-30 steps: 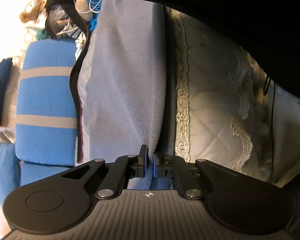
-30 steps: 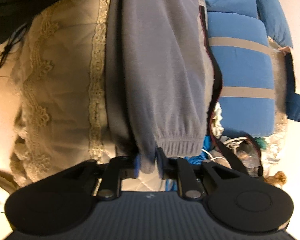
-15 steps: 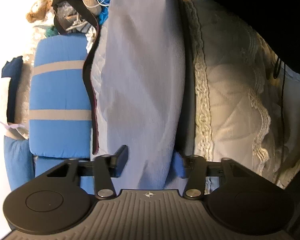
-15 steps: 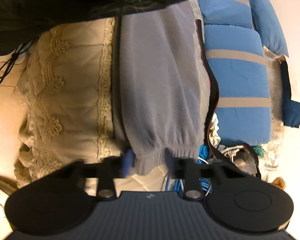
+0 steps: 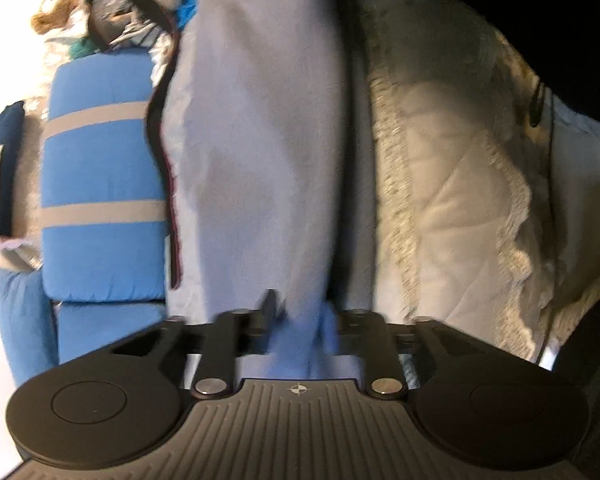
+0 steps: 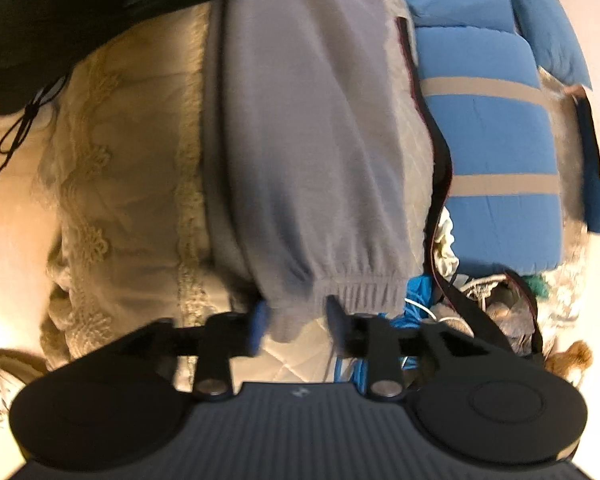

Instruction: Fold clothes

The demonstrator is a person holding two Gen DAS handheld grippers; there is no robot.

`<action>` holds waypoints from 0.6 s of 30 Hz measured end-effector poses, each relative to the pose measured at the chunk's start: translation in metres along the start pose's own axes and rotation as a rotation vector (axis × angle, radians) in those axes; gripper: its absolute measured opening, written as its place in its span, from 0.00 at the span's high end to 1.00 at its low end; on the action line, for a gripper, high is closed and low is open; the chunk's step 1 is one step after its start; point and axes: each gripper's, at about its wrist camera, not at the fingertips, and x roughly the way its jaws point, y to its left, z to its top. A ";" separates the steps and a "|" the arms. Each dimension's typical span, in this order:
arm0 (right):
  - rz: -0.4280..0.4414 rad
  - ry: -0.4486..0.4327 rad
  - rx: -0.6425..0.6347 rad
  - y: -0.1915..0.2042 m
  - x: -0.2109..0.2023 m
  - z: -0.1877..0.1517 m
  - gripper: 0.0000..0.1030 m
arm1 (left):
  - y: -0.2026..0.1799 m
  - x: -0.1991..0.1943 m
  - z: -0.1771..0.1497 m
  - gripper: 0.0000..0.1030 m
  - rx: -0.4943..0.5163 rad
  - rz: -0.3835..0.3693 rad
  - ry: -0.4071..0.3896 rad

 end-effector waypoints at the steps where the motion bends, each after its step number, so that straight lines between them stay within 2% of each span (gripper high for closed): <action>1: 0.026 0.000 0.028 -0.007 -0.001 -0.001 0.38 | 0.007 -0.003 -0.005 0.45 -0.032 -0.017 -0.003; 2: 0.055 0.000 0.059 -0.014 -0.002 -0.003 0.36 | 0.014 -0.006 -0.010 0.32 -0.065 -0.037 -0.007; 3: 0.084 0.001 0.098 -0.023 -0.003 -0.004 0.32 | 0.024 -0.011 -0.016 0.25 -0.113 -0.071 -0.019; 5: 0.135 -0.018 0.210 -0.045 -0.005 -0.006 0.25 | 0.045 -0.017 -0.030 0.21 -0.231 -0.151 -0.047; 8: 0.183 -0.065 0.370 -0.079 -0.004 -0.008 0.15 | 0.076 -0.023 -0.051 0.21 -0.406 -0.242 -0.078; 11: 0.218 -0.112 0.515 -0.114 -0.001 -0.009 0.10 | 0.105 -0.028 -0.072 0.21 -0.547 -0.281 -0.111; 14: 0.261 -0.149 0.653 -0.147 0.002 -0.004 0.00 | 0.132 -0.033 -0.093 0.21 -0.670 -0.315 -0.158; 18: 0.282 -0.222 0.808 -0.184 0.004 0.014 0.00 | 0.167 -0.032 -0.119 0.21 -0.818 -0.369 -0.220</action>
